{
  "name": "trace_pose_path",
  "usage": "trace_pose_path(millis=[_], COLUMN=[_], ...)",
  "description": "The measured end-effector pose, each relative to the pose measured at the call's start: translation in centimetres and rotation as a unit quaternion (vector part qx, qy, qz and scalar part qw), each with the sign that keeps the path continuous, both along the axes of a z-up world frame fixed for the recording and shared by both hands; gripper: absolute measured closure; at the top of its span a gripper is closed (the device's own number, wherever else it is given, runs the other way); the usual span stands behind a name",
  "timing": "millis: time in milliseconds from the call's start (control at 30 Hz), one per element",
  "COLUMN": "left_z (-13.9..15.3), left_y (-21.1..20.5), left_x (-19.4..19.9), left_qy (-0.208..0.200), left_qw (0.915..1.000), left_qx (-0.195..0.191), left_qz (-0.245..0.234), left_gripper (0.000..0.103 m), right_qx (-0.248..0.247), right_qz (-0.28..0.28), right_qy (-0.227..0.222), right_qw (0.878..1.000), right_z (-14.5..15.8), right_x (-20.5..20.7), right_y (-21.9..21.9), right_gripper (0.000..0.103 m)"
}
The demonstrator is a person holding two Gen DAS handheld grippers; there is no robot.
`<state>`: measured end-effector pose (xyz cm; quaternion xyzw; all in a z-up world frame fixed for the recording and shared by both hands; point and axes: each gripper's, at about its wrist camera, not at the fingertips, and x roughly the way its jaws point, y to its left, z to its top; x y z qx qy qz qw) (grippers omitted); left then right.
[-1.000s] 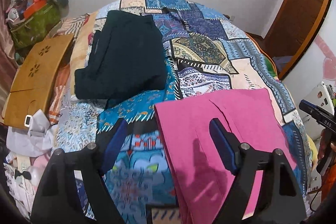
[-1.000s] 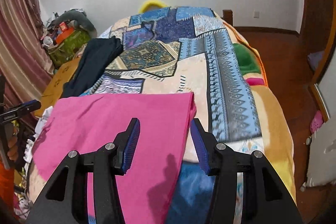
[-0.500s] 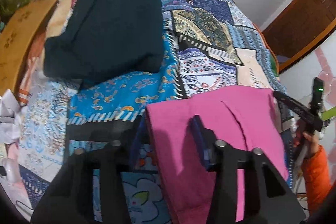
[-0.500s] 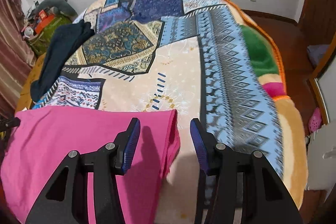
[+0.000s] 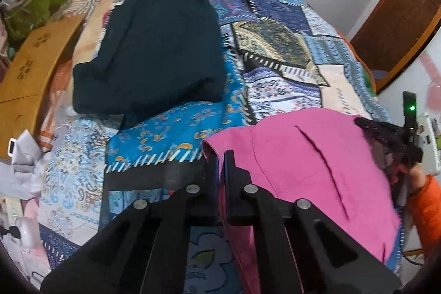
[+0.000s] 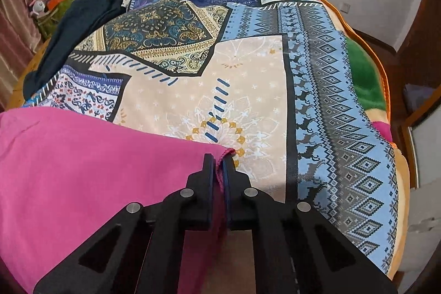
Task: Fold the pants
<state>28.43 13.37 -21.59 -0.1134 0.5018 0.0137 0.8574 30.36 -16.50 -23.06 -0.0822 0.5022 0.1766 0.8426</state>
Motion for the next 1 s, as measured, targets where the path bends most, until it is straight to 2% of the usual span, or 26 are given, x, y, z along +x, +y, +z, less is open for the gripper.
trace_pose_path(millis=[100, 167, 267, 333, 467, 533, 633, 733, 867, 967, 1000], left_z=[-0.5, -0.7, -0.1, 0.5, 2.5, 3.4, 4.9, 6.2, 7.5, 7.8, 7.8], left_y=[0.4, 0.8, 1.1, 0.9, -0.2, -0.7, -1.7, -2.8, -4.1, -4.8, -4.9], left_x=[-0.2, -0.2, -0.5, -0.8, -1.5, -1.8, -2.1, -2.1, -1.8, -1.4, -1.2], left_qy=[0.001, 0.008, 0.013, 0.009, -0.015, -0.027, -0.048, -0.069, -0.092, -0.099, -0.098], left_qw=[0.9999, 0.9998, 0.9998, 0.9998, 0.9984, 0.9979, 0.9965, 0.9945, 0.9918, 0.9907, 0.9907], left_qx=[0.006, -0.005, 0.001, 0.014, 0.053, 0.058, 0.064, 0.069, 0.071, 0.073, 0.073], left_qz=[0.011, 0.018, 0.016, 0.013, -0.005, -0.013, -0.026, -0.038, -0.054, -0.059, -0.06], left_gripper=[0.098, 0.096, 0.092, 0.092, 0.089, 0.085, 0.075, 0.064, 0.042, 0.031, 0.029], right_qx=[-0.013, -0.018, -0.024, -0.029, -0.003, 0.018, 0.054, 0.093, 0.124, 0.141, 0.144], right_qz=[0.002, 0.003, 0.009, 0.013, 0.024, 0.036, 0.057, 0.082, 0.114, 0.136, 0.139], right_qy=[-0.003, -0.006, -0.018, -0.034, -0.068, -0.083, -0.103, -0.103, -0.092, -0.076, -0.072], right_qw=[1.0, 1.0, 1.0, 0.999, 0.997, 0.996, 0.992, 0.987, 0.981, 0.978, 0.977], right_z=[-0.4, -0.3, 0.4, 1.7, 5.2, 7.2, 9.8, 11.4, 12.1, 11.9, 11.8], right_x=[0.0, -0.1, -0.2, -0.8, -2.3, -3.3, -4.9, -6.1, -7.1, -7.5, -7.5], right_y=[0.5, 0.6, 0.7, 0.7, 0.8, 1.2, 2.2, 3.6, 6.0, 7.7, 8.0], right_gripper=[0.098, 0.098, 0.098, 0.097, 0.095, 0.089, 0.08, 0.073, 0.07, 0.068, 0.062])
